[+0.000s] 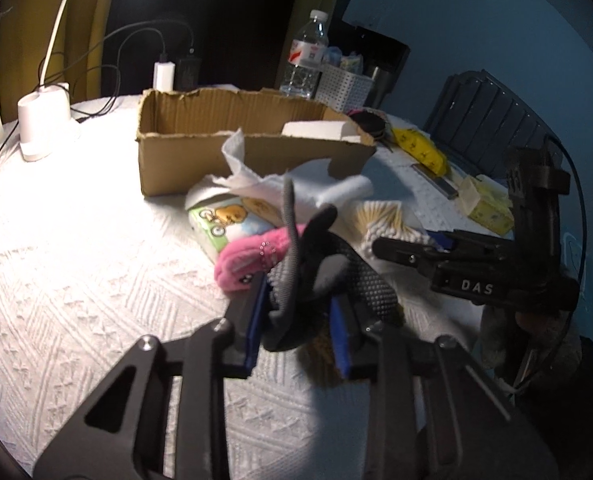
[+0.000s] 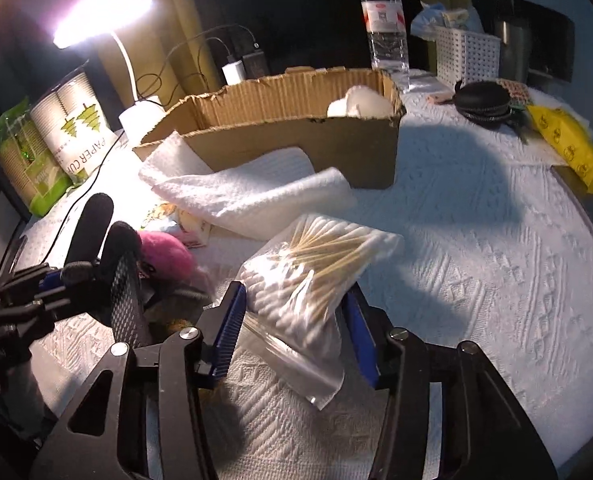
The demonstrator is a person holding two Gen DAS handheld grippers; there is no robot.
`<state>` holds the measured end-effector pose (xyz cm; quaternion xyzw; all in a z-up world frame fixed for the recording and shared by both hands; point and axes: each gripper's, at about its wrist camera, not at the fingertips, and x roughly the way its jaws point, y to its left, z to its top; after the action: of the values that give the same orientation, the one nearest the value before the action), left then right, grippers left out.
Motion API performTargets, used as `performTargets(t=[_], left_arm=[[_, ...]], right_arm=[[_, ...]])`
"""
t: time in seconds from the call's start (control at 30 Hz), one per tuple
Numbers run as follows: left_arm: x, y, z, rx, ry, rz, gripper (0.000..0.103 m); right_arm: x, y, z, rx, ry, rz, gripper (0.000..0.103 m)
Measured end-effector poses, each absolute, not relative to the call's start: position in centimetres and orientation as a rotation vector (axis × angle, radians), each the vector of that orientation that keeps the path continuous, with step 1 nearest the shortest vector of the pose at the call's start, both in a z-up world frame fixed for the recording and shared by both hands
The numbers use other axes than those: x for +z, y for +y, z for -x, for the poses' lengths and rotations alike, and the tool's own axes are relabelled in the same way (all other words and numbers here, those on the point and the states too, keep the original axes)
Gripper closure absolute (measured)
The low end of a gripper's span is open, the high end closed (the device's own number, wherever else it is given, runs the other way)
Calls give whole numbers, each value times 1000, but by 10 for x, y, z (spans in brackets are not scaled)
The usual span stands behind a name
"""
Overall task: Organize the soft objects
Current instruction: 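Grasp the gray glove with the left gripper while the right gripper holds a clear bag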
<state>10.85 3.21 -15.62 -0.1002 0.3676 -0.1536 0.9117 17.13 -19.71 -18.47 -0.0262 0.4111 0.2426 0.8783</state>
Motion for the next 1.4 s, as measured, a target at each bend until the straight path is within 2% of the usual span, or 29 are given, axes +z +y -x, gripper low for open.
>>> performTargets(t=[0.23,0.5,1.4], left_arm=[[-136,41,-102,-303,720,212,75],[-116,49,-99,-266,673,192,75],[-82,79,-136,-174,609,213,75]], right_arm=[[-165,-211,-161,502,800,43,53],[-146,-218,-152,525,747,47,63],[-95,-218,-178,605,643,22,63]])
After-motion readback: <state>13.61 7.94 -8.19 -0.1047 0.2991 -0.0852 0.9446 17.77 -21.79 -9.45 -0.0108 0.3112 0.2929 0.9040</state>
